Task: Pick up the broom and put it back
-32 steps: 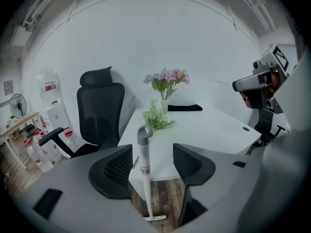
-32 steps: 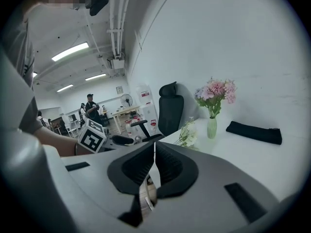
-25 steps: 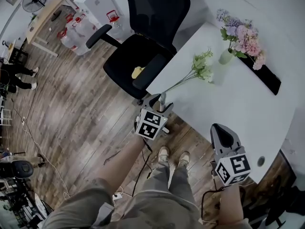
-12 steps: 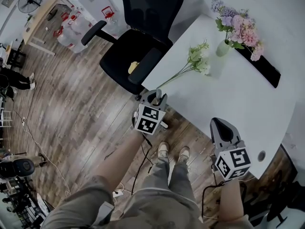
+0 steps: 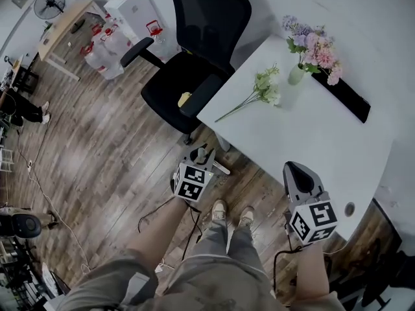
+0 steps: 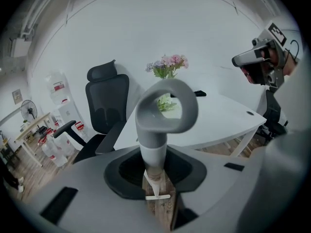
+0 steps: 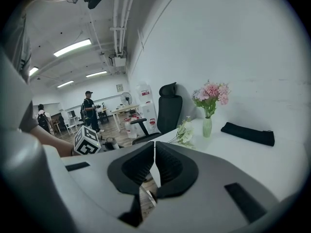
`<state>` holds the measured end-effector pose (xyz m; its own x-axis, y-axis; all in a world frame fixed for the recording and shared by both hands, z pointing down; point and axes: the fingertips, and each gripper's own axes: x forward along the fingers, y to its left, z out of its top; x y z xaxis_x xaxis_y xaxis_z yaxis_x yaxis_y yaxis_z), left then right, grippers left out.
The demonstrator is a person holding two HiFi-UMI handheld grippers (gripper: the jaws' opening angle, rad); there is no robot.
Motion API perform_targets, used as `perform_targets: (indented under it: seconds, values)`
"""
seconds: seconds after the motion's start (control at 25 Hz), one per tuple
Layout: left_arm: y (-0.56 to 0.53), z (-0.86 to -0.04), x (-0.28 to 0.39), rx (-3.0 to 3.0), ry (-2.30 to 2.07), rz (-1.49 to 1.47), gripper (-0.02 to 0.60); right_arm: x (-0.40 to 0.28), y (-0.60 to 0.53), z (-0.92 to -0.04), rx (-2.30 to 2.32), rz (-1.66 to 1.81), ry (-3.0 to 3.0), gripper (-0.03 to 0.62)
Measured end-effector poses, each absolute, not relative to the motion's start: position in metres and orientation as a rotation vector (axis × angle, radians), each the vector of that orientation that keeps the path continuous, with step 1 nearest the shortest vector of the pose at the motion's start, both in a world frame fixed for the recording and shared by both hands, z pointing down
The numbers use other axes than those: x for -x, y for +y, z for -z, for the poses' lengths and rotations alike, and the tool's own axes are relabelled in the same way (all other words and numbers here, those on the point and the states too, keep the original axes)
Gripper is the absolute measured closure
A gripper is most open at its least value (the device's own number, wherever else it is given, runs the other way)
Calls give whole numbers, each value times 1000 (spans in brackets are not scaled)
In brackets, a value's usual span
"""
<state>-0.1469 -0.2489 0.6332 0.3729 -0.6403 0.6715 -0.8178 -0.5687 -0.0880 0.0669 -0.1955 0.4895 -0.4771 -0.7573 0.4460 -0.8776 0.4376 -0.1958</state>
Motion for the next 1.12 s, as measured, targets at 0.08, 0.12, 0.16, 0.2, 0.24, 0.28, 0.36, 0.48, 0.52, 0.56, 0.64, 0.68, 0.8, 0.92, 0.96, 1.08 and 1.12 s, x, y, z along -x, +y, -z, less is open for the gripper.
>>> perform_targets:
  seconds: [0.08,0.12,0.16,0.2,0.24,0.28,0.36,0.48,0.52,0.56,0.64,0.68,0.8,0.92,0.96,1.08,1.12]
  values:
    - [-236,-621,152,-2387,-1300,-967,476,-67,-187,-480,-1421,-576,-2411,559]
    - [-231,-612,152,-2400,-1301,-955,476,-67,-183,-474,-1428,-576,-2419,559]
    - [-226,-602,152,-2417,-1305,-939,476,-68,-179,-467,-1435,-579,-2428,559]
    - [-222,-590,151,-2437,-1311,-917,476,-68,-174,-460,-1443,-576,-2438,559]
    - [-219,-576,149,-2458,-1319,-890,476,-69,-170,-451,-1452,-552,-2444,559]
    - [-217,-561,147,-2479,-1329,-860,476,-70,-165,-442,-1460,-500,-2440,559]
    - [-214,-528,145,-2521,-1350,-799,476,-71,-157,-421,-1473,-370,-2416,559]
    - [-214,-476,139,-2595,-1381,-699,476,-77,-146,-391,-1498,-251,-2424,559]
    - [-213,-459,137,-2623,-1385,-666,476,-79,-143,-381,-1505,-222,-2439,559]
    - [-211,-442,134,-2650,-1385,-638,476,-81,-139,-371,-1514,-199,-2455,559]
    - [-205,-411,129,-2701,-1375,-590,476,-86,-131,-349,-1539,-168,-2482,559]
    - [-201,-396,127,-2722,-1369,-569,476,-87,-127,-338,-1551,-152,-2493,559]
    - [-185,-358,123,-2776,-1353,-510,476,-92,-114,-310,-1582,-93,-2520,559]
    - [-162,-327,123,-2820,-1357,-447,477,-98,-100,-291,-1608,-75,-2551,559]
    - [-154,-319,124,-2831,-1362,-431,477,-100,-96,-287,-1619,-74,-2554,559]
    - [-139,-305,130,-2840,-1375,-410,477,-105,-84,-281,-1643,-65,-2552,559]
    - [-137,-305,131,-2839,-1378,-412,477,-106,-80,-281,-1643,-67,-2554,559]
